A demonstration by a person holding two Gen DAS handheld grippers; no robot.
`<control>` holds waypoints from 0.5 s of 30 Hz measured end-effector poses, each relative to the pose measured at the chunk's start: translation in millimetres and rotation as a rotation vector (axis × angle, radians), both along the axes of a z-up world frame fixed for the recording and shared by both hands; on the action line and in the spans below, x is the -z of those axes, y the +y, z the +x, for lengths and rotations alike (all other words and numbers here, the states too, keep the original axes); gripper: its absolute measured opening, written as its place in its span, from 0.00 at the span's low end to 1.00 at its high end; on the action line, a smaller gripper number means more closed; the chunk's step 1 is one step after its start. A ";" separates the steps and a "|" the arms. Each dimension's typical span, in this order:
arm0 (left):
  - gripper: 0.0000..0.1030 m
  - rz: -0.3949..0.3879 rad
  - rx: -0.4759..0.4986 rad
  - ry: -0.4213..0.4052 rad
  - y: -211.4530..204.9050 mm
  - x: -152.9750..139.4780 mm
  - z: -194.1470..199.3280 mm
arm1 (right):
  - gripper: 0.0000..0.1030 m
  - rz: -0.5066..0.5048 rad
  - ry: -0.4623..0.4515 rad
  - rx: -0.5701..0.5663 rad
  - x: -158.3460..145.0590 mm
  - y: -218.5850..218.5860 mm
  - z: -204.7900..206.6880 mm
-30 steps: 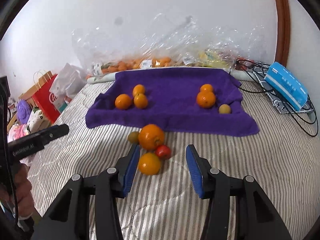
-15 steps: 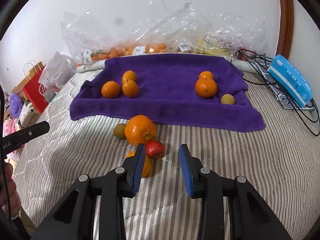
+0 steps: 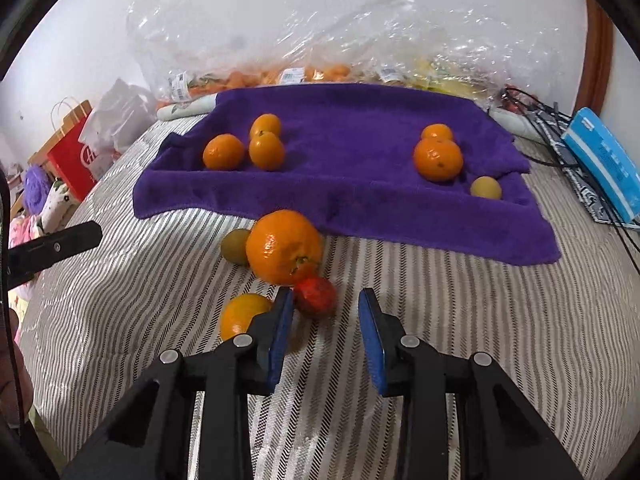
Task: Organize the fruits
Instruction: 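Grasp the red fruit with the right tool while the left tool grasps a small green-yellow fruit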
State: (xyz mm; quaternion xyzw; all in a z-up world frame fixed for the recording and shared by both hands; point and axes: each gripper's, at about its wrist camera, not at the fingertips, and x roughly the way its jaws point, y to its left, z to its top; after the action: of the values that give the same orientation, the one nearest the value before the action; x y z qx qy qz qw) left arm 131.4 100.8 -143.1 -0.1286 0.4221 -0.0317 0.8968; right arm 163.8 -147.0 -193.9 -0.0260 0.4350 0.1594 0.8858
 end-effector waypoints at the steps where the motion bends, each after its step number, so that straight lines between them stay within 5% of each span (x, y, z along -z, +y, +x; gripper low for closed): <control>1: 0.40 0.000 -0.002 0.002 0.4 0.1 0.6 | 0.34 0.003 -0.003 0.000 0.6 0.5 0.8; 15: 0.40 -0.002 0.011 0.025 -12.1 3.3 9.1 | 0.25 0.009 -0.009 -0.035 8.2 -0.7 9.8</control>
State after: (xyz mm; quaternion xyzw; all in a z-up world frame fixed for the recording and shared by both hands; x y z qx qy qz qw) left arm 140.5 88.8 -146.3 -0.1275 0.4339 -0.0355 0.8912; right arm 173.6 -147.6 -202.1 -0.0302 0.4298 0.1769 0.8849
